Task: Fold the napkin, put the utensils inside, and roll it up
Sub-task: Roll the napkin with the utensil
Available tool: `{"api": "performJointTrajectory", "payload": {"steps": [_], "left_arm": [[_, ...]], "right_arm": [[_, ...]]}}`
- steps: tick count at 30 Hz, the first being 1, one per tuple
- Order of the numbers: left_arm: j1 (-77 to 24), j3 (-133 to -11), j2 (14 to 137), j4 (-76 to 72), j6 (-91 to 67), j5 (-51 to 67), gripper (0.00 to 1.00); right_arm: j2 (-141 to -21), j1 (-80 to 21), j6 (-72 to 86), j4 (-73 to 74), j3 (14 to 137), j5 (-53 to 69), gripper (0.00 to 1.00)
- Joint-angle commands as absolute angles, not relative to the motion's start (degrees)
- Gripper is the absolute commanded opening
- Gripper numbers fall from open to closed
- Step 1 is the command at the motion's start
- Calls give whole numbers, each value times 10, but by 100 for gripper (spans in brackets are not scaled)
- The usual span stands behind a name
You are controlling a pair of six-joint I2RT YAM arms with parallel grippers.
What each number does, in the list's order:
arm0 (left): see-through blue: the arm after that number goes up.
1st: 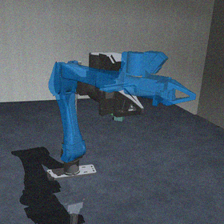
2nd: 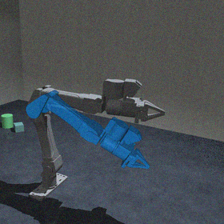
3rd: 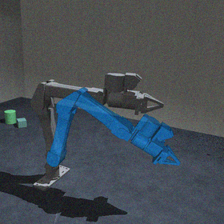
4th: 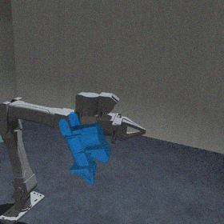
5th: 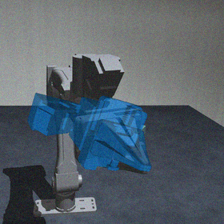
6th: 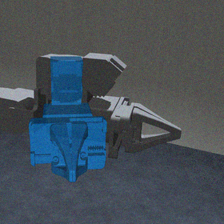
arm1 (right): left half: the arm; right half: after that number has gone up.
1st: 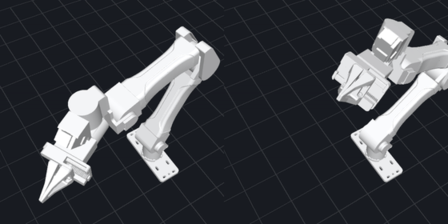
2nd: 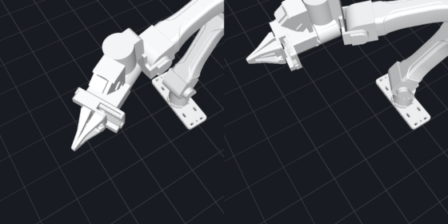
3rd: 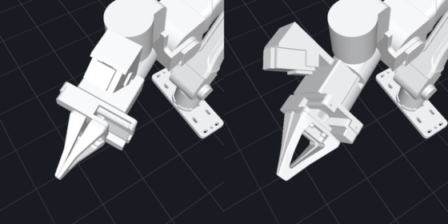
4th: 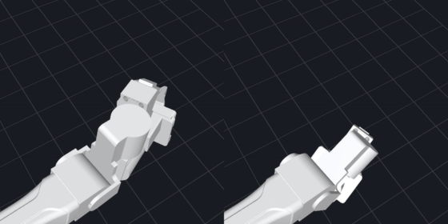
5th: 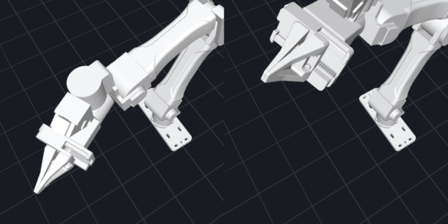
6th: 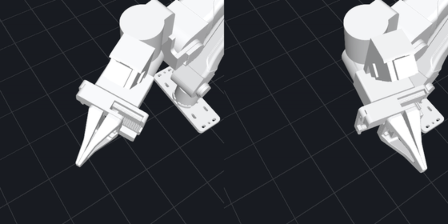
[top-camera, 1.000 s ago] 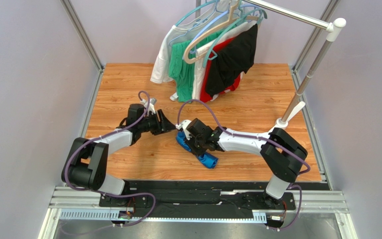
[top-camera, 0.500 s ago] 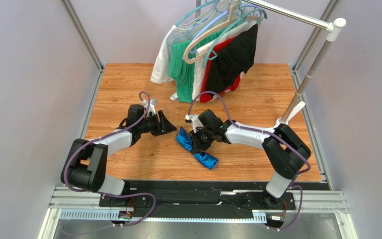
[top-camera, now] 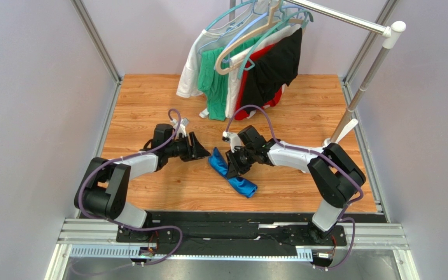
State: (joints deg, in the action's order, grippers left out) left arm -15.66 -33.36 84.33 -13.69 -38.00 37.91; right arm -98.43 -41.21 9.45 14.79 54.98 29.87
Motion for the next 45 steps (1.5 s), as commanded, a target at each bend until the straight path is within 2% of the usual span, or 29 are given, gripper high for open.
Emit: {"api": "performJointTrajectory", "payload": {"steps": [1,19,23,27,30,35,39,45], "left_arm": [[-175,-342,873,-173,-369,388,56],[-195,-339,947,-265,-404,398,56],[-201,-343,954,-280,-409,403,47],[-202,-345,962,-294,-420,410,26],[-203,-345,964,-298,-424,413,14],[-203,-347,963,-298,-432,417,3],[-203,-352,957,-293,-436,418,2],[-202,-360,951,-272,-429,418,2]], "right_arm": [[-988,-405,89,122,539,282,14],[-999,-396,83,127,538,279,15],[-998,-397,83,129,539,279,15],[-997,-398,81,135,541,273,18],[-992,-397,80,141,541,268,24],[-969,-397,74,162,546,254,41],[-939,-397,64,199,554,230,56],[-883,-403,62,231,556,180,67]]}}
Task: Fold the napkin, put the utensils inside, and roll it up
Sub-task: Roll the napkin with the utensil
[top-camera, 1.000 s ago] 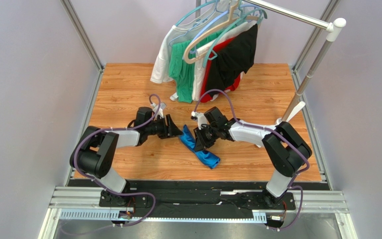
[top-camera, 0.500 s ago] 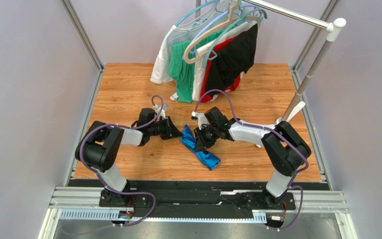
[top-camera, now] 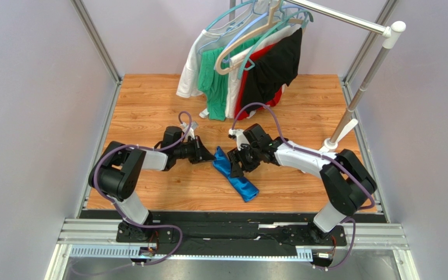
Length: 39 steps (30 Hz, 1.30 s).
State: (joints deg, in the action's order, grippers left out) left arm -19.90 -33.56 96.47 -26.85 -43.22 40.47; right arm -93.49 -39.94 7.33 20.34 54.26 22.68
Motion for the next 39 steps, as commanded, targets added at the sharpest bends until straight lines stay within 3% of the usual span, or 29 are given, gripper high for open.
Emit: {"api": "performJointTrajectory", "payload": {"steps": [1,7,23,35,39], "left_arm": [[-203,-361,951,-269,-427,417,2],[-203,-373,949,-240,-419,408,1],[-202,-390,948,-196,-403,399,1],[-196,-394,942,-177,-395,393,0],[-194,-399,940,-166,-388,394,0]], "right_arm": [[-875,-408,61,235,557,159,70],[-849,-482,63,256,559,58,76],[-910,-634,78,279,570,-168,76],[-945,-636,89,279,557,-187,62],[-953,-635,88,277,559,-180,48]]}}
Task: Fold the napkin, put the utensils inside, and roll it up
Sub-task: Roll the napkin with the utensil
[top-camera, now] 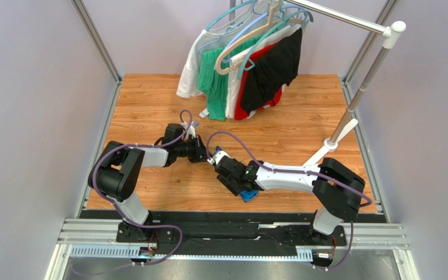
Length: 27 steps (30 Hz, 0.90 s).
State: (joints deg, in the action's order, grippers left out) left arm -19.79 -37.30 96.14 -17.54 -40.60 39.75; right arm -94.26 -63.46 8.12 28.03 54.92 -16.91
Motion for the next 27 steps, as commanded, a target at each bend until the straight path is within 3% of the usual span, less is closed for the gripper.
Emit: {"api": "performJointTrajectory", "payload": {"steps": [1,9,27], "left_arm": [[-193,-398,939,-162,-386,393,0],[-172,-389,912,-132,-373,387,0],[-127,-367,863,-55,-345,335,0]], "right_arm": [[-959,-633,88,278,560,-173,46],[-950,-606,80,248,570,-71,38],[-1004,-532,54,191,610,138,33]]}}
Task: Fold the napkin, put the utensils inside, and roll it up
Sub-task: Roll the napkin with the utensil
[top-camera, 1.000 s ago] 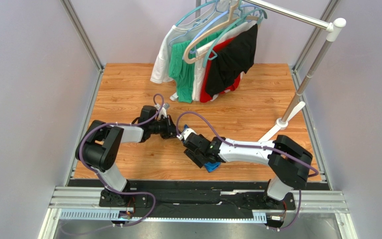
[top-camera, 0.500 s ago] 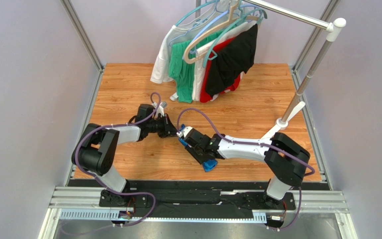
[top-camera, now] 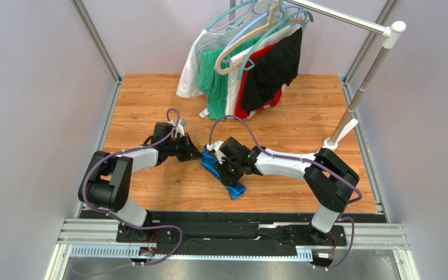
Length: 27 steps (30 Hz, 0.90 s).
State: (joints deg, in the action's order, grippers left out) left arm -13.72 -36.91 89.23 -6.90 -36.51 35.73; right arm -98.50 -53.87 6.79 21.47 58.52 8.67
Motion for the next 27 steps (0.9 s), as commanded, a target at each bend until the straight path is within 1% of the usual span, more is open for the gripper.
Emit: {"api": "performJointTrajectory", "payload": {"steps": [1,7,12,17,23,26,27], "left_arm": [[-126,-367,860,-52,-344,328,0],[-112,-361,849,-42,-346,299,0],[-99,-362,839,-36,-343,284,0],[-85,-367,850,-44,-342,266,0],[-65,-371,867,-67,-349,268,0],[-61,-374,870,-75,-356,268,3],[-60,-374,868,-76,-358,263,11]], "right_arm": [[-1007,-531,54,190,613,141,33],[-1026,-522,49,178,624,167,33],[-1043,-519,34,178,640,149,33],[-1073,-519,25,180,681,134,33],[-1119,-518,25,171,725,147,33],[-1136,-516,24,168,740,151,33],[-1138,-516,23,168,743,153,33]]}}
